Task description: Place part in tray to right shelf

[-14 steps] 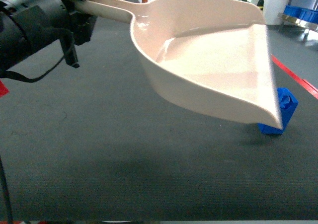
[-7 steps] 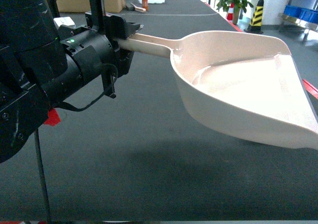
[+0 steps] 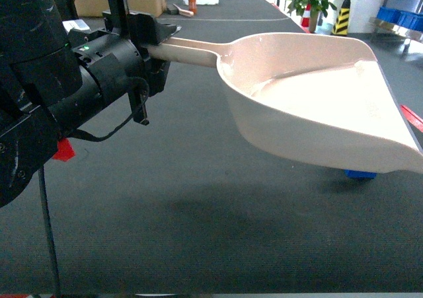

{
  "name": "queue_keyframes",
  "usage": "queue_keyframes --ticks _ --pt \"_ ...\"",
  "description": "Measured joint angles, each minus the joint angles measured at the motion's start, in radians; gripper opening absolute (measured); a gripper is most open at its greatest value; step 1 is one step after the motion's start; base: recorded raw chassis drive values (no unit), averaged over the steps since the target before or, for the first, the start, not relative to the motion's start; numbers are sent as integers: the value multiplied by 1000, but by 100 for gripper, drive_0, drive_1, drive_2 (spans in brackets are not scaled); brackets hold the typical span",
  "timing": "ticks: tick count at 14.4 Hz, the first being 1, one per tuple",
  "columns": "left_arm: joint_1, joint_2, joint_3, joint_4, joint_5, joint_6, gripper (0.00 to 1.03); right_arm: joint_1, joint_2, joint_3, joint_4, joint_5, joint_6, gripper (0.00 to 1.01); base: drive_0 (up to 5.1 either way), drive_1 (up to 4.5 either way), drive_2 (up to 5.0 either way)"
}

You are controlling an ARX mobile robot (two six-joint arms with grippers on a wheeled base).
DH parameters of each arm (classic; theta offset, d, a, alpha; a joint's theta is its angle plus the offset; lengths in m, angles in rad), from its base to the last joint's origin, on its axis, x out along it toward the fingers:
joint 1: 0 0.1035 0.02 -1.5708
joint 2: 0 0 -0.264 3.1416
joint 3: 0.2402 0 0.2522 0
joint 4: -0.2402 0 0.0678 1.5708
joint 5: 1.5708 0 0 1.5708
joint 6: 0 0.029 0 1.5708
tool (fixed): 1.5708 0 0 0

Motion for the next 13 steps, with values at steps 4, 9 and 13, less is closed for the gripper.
queue_keyframes --ticks 4,9,13 --pt "1 -1 0 -1 0 -1 12 -75 455 161 214 -166 -60 98 0 0 0" --pt "1 -1 0 0 -1 -1 12 144 1085 668 174 -322 -74 98 0 0 0" --pt "1 -1 0 0 -2 0 12 253 1316 896 146 -203 -43 78 0 0 0"
